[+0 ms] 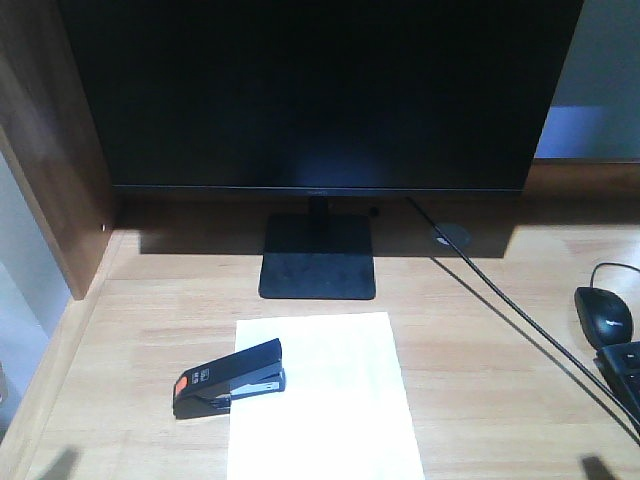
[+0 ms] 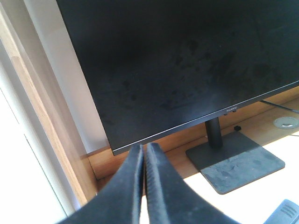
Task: Grab stapler and paper to desk for stapling
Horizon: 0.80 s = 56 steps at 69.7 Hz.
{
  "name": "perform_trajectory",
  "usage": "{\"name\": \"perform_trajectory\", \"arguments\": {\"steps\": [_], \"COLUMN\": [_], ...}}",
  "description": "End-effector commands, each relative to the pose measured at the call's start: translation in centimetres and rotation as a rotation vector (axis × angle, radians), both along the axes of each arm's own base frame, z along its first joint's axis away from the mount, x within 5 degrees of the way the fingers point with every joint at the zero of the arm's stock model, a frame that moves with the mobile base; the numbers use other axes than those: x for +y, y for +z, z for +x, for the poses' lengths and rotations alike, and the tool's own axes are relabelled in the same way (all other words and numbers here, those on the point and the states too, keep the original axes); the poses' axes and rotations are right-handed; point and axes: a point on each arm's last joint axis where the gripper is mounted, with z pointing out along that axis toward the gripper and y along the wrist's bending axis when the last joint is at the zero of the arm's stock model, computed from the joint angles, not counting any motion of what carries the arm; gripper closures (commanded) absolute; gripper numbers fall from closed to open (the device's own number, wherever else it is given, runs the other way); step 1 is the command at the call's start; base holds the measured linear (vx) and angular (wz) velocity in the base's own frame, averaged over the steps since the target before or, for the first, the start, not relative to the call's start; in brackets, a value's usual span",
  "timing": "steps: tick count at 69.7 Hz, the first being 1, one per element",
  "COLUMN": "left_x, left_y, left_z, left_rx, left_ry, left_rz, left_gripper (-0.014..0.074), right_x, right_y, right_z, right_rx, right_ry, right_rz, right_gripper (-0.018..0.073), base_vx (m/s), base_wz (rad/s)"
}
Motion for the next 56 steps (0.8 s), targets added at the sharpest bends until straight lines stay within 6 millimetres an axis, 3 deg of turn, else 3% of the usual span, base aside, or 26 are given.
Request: {"name": "perform_trajectory", "arguments": {"steps": [1, 20, 43, 56], "left_x": [0.0, 0.2, 0.8, 1.5], "left_y": [1.2, 1.2, 1.2, -1.0], "left_z": [0.1, 0.1, -0.2, -2.0], "left_rx": [-0.065, -0.014, -0.048, -0.098], "left_ry": [0.006, 0.021, 0.077, 0.124], "left_rz": [-0.034, -0.227, -0.284, -0.308], "left_gripper": [0.0603, 0.0603, 0.0603, 0.0603], "right_x": [-0.1, -0.1, -0.1, -0.1], "right_y": [0.9, 0.9, 0.9, 0.9], "right_z": [0.0, 0.0, 0.0, 0.0], "right_rx": [-0.025, -0.025, -0.025, -0.025], "right_ry": [-0.011, -0.011, -0.011, -0.011], "right_rz": [-0.023, -0.023, -0.023, -0.023], "right_gripper": [0.0565, 0.0565, 0.0565, 0.0565], "base_vx": [0.0, 0.0, 0.0, 0.0], "base_wz": [0.0, 0.0, 0.0, 0.0]}}
